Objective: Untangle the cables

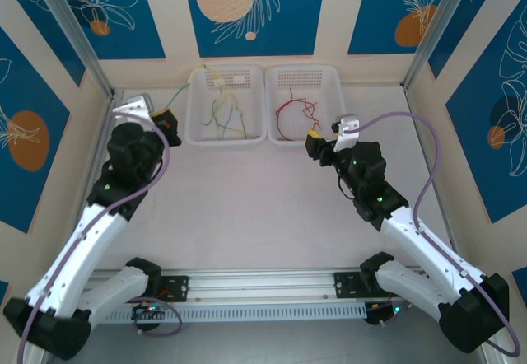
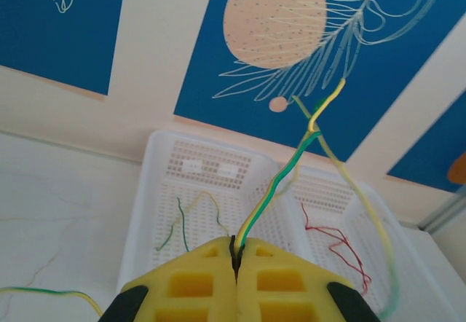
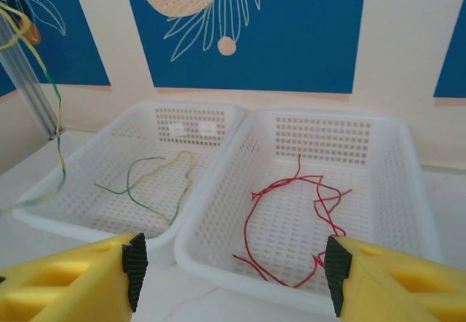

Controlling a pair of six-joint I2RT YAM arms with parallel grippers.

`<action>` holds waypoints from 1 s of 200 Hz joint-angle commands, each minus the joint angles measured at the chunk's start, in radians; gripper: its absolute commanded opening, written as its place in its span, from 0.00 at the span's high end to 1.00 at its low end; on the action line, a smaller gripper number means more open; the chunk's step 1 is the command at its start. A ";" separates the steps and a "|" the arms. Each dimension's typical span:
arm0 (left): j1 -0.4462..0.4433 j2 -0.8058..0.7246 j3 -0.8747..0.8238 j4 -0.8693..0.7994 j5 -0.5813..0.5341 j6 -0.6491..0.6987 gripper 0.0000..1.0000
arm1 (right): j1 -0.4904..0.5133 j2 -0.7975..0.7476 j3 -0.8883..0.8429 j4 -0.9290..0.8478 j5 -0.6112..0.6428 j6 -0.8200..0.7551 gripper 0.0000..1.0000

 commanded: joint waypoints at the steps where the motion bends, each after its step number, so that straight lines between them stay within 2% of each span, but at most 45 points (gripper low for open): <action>1: 0.006 0.098 0.081 0.179 -0.082 -0.050 1.00 | 0.008 -0.029 -0.053 0.056 0.049 -0.038 0.32; 22: 0.014 0.226 0.148 0.233 -0.071 -0.155 1.00 | 0.011 -0.036 -0.111 0.084 0.041 -0.036 0.33; 39: 0.041 0.327 0.190 0.362 0.077 -0.239 1.00 | 0.013 -0.043 -0.166 0.144 0.030 -0.031 0.33; 51: 0.042 0.400 0.252 0.386 0.135 -0.281 1.00 | 0.016 -0.042 -0.185 0.167 0.029 -0.033 0.33; 69: 0.043 0.489 0.310 0.396 0.130 -0.309 1.00 | 0.018 -0.037 -0.203 0.187 0.038 -0.037 0.34; 87: 0.064 0.566 0.307 0.460 0.126 -0.324 1.00 | 0.019 -0.035 -0.214 0.199 0.031 -0.038 0.34; 119: 0.119 0.747 0.285 0.670 0.244 -0.507 1.00 | 0.021 -0.035 -0.230 0.206 0.029 -0.043 0.34; 144: 0.132 0.884 0.256 0.822 0.273 -0.611 1.00 | 0.021 -0.036 -0.233 0.210 0.023 -0.050 0.34; 156: 0.132 0.938 0.256 0.929 0.319 -0.591 1.00 | 0.021 -0.034 -0.232 0.211 0.020 -0.053 0.34; 162: 0.127 0.945 0.264 0.902 0.317 -0.570 1.00 | 0.021 -0.034 -0.233 0.210 0.017 -0.055 0.34; 174: 0.121 0.926 0.259 0.769 0.248 -0.551 1.00 | 0.022 -0.037 -0.227 0.204 0.012 -0.055 0.34; 188: 0.120 0.904 0.235 0.730 0.208 -0.462 1.00 | 0.023 -0.035 -0.223 0.199 0.009 -0.056 0.34; 200: 0.120 0.880 0.236 0.627 0.163 -0.403 1.00 | 0.022 -0.035 -0.219 0.196 0.007 -0.055 0.34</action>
